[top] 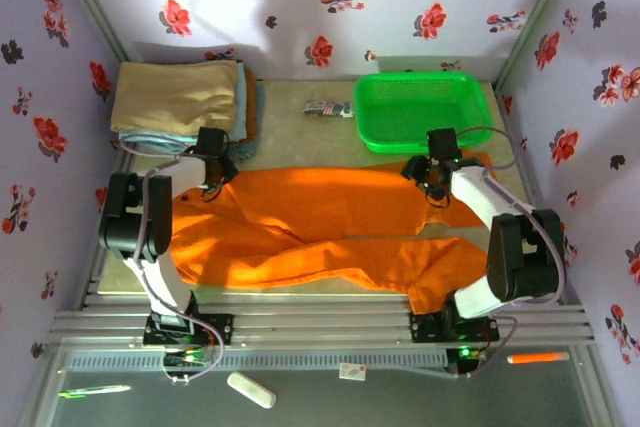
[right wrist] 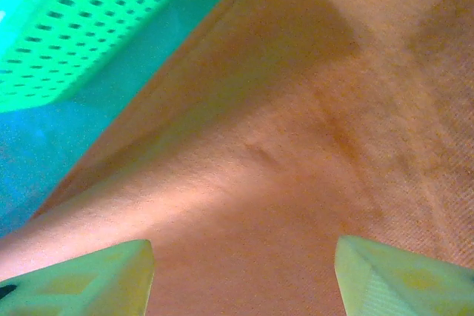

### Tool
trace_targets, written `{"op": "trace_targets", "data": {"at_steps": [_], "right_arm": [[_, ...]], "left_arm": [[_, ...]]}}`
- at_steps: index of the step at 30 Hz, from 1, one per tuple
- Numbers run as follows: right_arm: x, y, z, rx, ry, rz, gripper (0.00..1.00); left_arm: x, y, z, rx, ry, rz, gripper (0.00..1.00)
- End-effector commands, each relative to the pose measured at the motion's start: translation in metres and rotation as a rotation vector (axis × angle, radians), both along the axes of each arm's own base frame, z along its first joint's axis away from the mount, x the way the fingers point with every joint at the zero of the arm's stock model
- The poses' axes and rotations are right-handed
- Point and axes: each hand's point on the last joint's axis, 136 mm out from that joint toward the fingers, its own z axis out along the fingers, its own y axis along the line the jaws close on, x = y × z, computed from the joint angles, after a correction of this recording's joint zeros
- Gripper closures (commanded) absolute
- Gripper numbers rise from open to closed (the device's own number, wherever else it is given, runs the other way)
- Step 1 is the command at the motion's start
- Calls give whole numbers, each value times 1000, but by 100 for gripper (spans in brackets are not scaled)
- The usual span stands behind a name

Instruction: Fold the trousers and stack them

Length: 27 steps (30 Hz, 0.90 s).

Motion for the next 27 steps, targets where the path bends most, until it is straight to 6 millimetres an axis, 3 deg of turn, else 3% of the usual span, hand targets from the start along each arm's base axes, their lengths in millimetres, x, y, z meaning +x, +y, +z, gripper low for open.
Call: {"op": "trace_targets", "data": {"at_steps": [1, 6, 12, 16, 19, 20, 24, 27], "right_arm": [[-11, -7, -5, -30, 30, 7, 33], [-18, -27, -30, 18, 121, -68, 32], [-16, -54, -26, 65, 111, -156, 30], [-18, -76, -31, 51, 132, -227, 30], [-14, -75, -37, 100, 141, -254, 32], [-11, -69, -36, 134, 130, -246, 34], [-20, -50, -31, 177, 119, -209, 40], [-40, -46, -24, 148, 104, -191, 42]], "left_arm": [[-25, 19, -23, -19, 87, 65, 100], [-14, 48, 0, -57, 32, 156, 100], [0, 74, 42, -76, -50, 214, 100], [1, 76, 49, -85, -47, 204, 100], [-3, 68, 44, -132, -32, 196, 57], [-5, 60, 43, -171, -36, 184, 38], [-27, 23, 48, -244, -56, 105, 26], [-54, -2, 54, -260, -78, 55, 18]]}}
